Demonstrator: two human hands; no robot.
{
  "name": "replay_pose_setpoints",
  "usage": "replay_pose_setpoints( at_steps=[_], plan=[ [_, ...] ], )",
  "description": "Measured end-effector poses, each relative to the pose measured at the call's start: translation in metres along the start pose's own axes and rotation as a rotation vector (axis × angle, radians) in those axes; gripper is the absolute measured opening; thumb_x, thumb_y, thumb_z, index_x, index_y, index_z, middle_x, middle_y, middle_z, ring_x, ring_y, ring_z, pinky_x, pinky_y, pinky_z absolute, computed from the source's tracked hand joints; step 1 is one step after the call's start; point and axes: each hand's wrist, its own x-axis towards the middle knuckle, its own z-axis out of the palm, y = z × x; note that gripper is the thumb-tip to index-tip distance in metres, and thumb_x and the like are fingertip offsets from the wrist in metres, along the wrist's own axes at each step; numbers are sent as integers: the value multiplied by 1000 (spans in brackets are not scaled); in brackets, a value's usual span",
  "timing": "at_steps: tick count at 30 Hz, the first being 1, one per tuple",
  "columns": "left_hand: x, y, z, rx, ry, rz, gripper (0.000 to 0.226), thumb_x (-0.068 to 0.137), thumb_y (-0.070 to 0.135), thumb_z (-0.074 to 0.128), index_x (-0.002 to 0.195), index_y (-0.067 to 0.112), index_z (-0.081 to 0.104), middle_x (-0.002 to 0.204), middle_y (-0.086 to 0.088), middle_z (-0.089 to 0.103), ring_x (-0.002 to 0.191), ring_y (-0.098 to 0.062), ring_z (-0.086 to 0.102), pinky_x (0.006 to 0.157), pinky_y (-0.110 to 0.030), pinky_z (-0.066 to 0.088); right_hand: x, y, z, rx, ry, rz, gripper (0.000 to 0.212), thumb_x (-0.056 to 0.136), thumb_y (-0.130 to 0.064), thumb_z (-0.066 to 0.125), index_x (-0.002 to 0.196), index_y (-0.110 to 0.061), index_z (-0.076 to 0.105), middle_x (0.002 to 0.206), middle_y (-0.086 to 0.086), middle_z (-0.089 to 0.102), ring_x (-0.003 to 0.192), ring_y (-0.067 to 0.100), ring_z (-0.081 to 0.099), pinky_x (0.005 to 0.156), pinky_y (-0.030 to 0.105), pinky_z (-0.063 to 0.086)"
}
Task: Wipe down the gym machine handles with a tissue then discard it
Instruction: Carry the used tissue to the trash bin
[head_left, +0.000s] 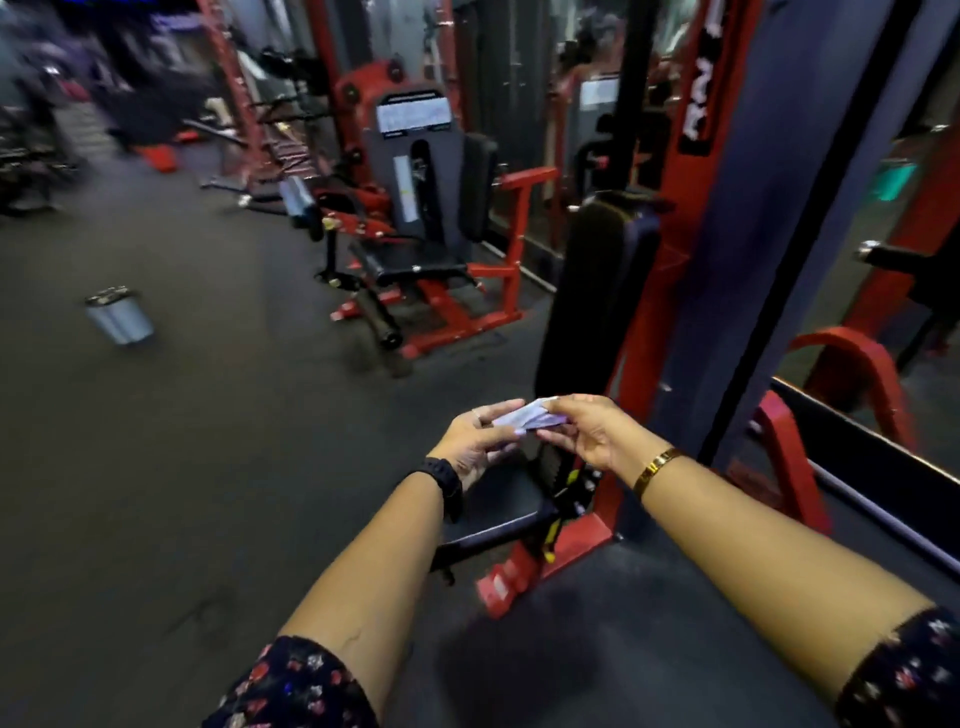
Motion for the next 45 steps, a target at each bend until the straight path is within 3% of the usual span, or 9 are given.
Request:
replay_pose_setpoints(
  at_steps=[3,13,19,23,26,30,33,38,45],
  plan=[
    [-49,10,-48,-33,105,37,33,87,-10,58,117,4,62,98,-7,70,75,-9,69,68,-17,55,-11,21,60,-11,-126,18,14,89,4,56,79,-6,59,57,4,68,51,12,67,57,24,56],
    [-194,21,-180,-213,601,186,19,98,2,49,98,8,67,83,-4,73,70,-10,70,66,-22,58,-53,87,246,-118,-554,133,19,87,14,52,79,-3,56,62,7,68,56,16,68,53,24,57],
    [-252,22,-246,-434,825,241,20,98,17,49,105,7,66,105,-13,68,81,-16,69,71,-26,59,-69,128,342,-188,-669,227,21,90,13,48,80,-4,56,73,13,63,54,15,66,49,22,55],
    [-267,31,-287,-518,886,237,35,99,33,46,110,6,65,103,-11,69,83,-17,68,77,-29,57,-62,144,393,-194,-693,320,16,93,2,48,82,-4,57,72,11,61,65,19,63,54,25,56],
    [-262,45,-319,-550,948,267,39,99,37,44,106,5,66,96,-11,70,84,-18,67,83,-31,54,-42,146,432,-159,-719,403,15,95,-6,46,82,-7,54,52,5,60,50,13,64,55,27,57],
    [-251,62,-354,-609,997,294,46,99,42,42,107,3,66,96,-14,71,89,-20,67,86,-32,53,-16,143,476,-158,-734,472,18,96,-19,50,81,-10,53,75,9,57,73,20,63,55,30,59],
    [-249,76,-383,-632,1018,330,53,98,48,40,108,3,66,97,-13,71,92,-21,67,86,-32,53,0,140,509,-172,-796,517,23,98,-25,49,81,-11,54,73,12,61,68,21,68,57,32,60],
    [-252,89,-426,-664,1077,368,60,96,55,39,113,4,65,98,-14,71,90,-20,68,77,-31,55,19,145,556,-208,-869,537,26,99,-28,47,93,-6,58,82,16,68,79,25,67,65,33,59],
    [-272,102,-493,-687,1150,398,64,94,60,37,119,7,64,106,-14,70,93,-22,67,82,-32,53,24,173,634,-221,-915,585,27,99,-29,47,101,-4,56,93,19,66,86,28,66,77,39,55]
  ],
)
